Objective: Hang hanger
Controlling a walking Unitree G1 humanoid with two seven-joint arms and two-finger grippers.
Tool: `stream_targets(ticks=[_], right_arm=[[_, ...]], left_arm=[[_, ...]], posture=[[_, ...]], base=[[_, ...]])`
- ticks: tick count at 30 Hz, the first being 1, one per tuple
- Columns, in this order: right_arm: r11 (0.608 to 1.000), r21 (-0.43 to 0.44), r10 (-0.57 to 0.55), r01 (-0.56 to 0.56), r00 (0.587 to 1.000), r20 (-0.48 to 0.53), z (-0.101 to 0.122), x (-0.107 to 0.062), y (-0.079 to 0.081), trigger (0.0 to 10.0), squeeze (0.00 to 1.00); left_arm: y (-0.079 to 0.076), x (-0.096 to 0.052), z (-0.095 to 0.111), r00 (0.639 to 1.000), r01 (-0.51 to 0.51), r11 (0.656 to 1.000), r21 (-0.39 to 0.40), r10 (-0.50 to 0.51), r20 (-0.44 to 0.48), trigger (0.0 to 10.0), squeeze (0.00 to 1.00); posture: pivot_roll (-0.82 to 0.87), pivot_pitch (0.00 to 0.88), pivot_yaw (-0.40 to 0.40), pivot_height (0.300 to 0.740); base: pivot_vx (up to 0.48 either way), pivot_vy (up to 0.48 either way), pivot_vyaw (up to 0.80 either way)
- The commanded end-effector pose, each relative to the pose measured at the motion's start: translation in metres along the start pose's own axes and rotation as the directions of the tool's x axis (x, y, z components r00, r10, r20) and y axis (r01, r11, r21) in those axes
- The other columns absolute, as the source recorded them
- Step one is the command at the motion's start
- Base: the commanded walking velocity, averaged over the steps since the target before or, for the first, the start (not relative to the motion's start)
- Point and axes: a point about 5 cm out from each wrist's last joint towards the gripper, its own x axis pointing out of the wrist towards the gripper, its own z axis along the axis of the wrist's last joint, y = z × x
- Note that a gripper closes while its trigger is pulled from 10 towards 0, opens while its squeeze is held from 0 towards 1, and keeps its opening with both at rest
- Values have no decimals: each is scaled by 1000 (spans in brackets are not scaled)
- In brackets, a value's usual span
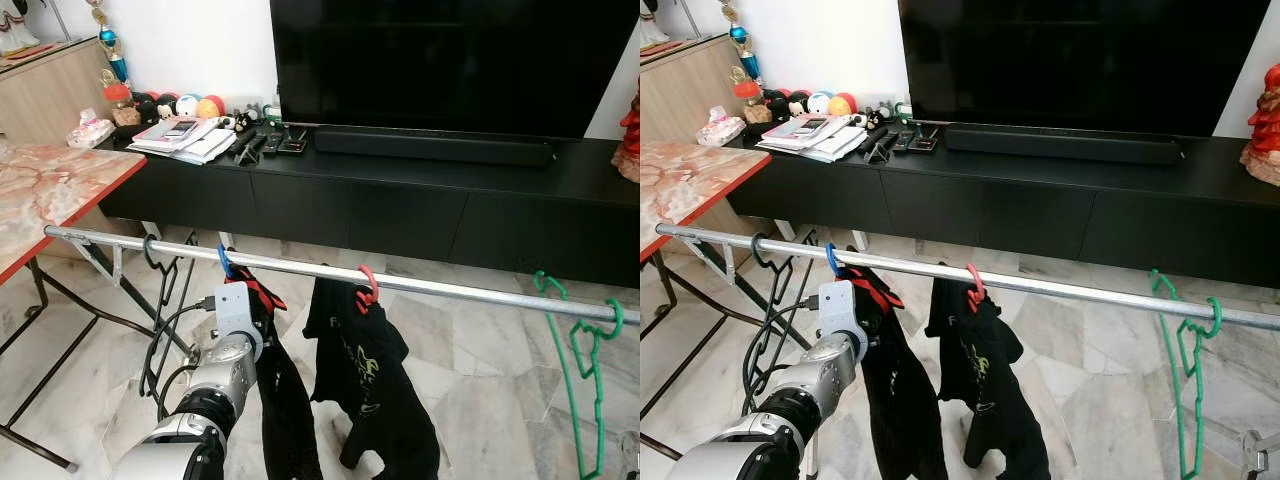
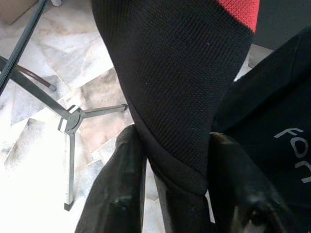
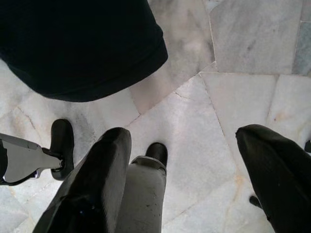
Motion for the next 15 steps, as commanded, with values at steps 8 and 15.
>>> stream_targets(ticks=[8,15], right_arm=[[1000,-1,6,-6,1000,-9,-2,0,2,10000,0],[1000,0,7,-7,1000,-10,-3,0,2,10000,0]], left_arm=[[-1,1,1,1000,6,1000,20,-6,1,0,0],[1,0,-2,1000,4,999,39,-4,-3,0,0]], posture=[[3,40,34,740],[6,42,34,740]], base=[[0,0,0],[0,0,0]])
